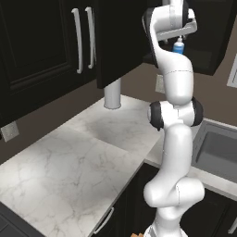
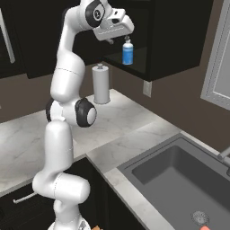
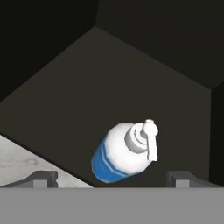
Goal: Pick up the bar soap and soap dispenser from the sink, and place them back in the cabinet, and close the cabinet door.
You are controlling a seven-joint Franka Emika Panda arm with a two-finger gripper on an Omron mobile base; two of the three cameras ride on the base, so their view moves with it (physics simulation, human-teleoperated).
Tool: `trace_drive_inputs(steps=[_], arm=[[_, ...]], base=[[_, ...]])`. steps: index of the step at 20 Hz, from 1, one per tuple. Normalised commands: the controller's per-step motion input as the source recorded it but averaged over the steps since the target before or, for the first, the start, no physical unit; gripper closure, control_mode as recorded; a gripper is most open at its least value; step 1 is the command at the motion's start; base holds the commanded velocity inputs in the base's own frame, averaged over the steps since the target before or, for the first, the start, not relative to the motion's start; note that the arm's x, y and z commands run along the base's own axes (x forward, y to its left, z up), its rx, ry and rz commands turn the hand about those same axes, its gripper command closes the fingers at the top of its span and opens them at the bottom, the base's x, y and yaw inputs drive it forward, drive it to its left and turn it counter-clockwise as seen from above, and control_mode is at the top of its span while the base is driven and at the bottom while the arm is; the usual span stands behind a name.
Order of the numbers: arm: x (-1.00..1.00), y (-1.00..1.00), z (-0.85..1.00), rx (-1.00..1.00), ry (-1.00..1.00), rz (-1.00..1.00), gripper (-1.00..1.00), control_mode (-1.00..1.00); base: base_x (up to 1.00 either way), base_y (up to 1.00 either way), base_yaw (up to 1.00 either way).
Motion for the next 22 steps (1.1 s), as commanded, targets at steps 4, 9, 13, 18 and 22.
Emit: trace_drive_inputs(steps=[4,9,13,18,22], arm=[[-0.09,0.00,0.00,0.00,-0.07,0.00,-1.00,-1.00],[-0.27,0.00,0.00,0.00,-0.10,0.00,-1.00,-1.00],[-0.31,0.00,0.00,0.00,-0.10,0.00,-1.00,-1.00],[-0.55,0.00,-0.11,0.00,-0.13,0.00,-1.00,-1.00],[-0.69,0.00,-0.21,0.00,-0.13,0.00,-1.00,-1.00]], base=[[0.00,0.00,0.00],[0.00,0.00,0.00],[0.00,0.00,0.00],[0.00,0.00,0.00],[0.00,0.00,0.00]])
